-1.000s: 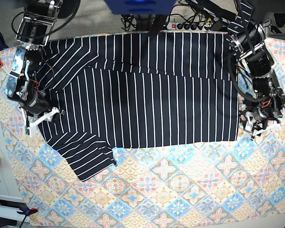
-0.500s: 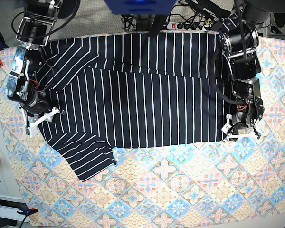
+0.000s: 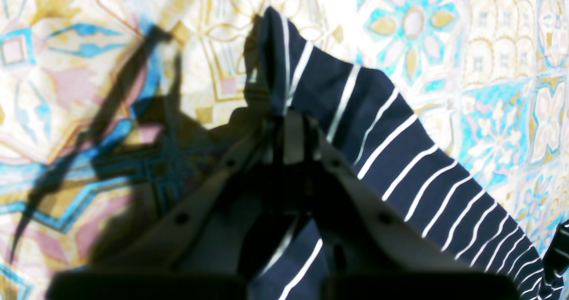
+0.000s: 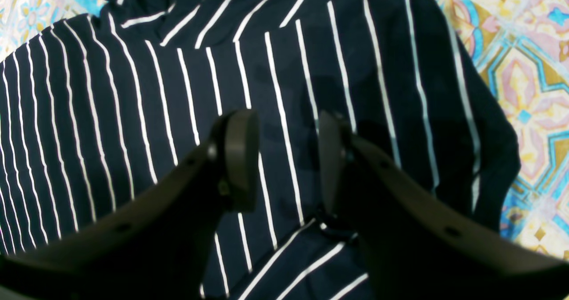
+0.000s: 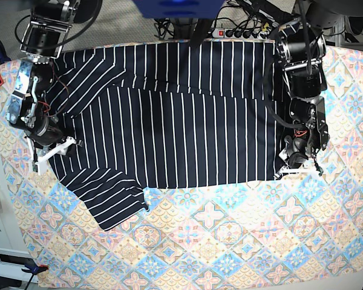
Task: Fold the T-shirt properly
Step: 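Move both grippers down to the shirt's side edges below the sleeves, then pinch the side edges of the shirt with both grippers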
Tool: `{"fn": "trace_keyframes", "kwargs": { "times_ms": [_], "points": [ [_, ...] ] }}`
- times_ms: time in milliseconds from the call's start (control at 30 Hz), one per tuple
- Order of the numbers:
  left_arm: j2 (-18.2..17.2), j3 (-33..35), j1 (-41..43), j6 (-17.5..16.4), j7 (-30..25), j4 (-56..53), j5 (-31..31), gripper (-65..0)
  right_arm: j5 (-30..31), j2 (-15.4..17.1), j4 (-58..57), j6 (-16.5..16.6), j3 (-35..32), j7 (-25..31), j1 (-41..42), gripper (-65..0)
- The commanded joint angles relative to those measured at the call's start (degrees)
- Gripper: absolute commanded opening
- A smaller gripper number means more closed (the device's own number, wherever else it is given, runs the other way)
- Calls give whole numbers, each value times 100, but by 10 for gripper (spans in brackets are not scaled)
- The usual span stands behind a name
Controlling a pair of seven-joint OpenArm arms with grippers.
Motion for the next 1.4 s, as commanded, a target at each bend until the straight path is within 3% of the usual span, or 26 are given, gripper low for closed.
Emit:
{"fn": "trace_keyframes", "kwargs": {
  "times_ms": [0, 133, 267, 400, 500, 733, 967, 1267, 1367],
  "points": [
    [20, 24, 11, 3, 249, 25, -64, -650, 43, 84, 75, 27, 33, 121, 107, -428],
    [2, 15, 29, 3, 241, 25, -64, -650, -9, 111, 49, 27, 33, 138, 300, -426],
    [2, 6, 152, 3, 223, 113, -72, -650, -519, 111, -259, 36, 24, 138, 652, -417],
    [-7, 24, 336, 3, 258, 500, -72, -650, -1055, 111, -575, 36, -46, 147, 1056, -338],
    [2, 24, 398, 3, 267, 588, -72, -650, -1196, 119, -971, 36, -450, 209, 1496, -280],
    [-7, 15, 468, 3, 267, 588, -72, -650, -1847, 568, -2166, 36, -1769, 1140, 2182, -250],
    [-86, -3, 600, 3, 276, 755, -72, -650, -1882, 1016, -3696, 36, -2886, 2275, 2665, -252],
    [-60, -3, 925, 3, 276, 1159, -81, -650, -1882, 1122, -5076, 63, -2956, 3321, 2938, -250],
    [-60, -3, 961, 3, 276, 1159, -81, -650, -1882, 1122, -5217, 414, -2956, 3497, 2938, -250]
  ]
}}
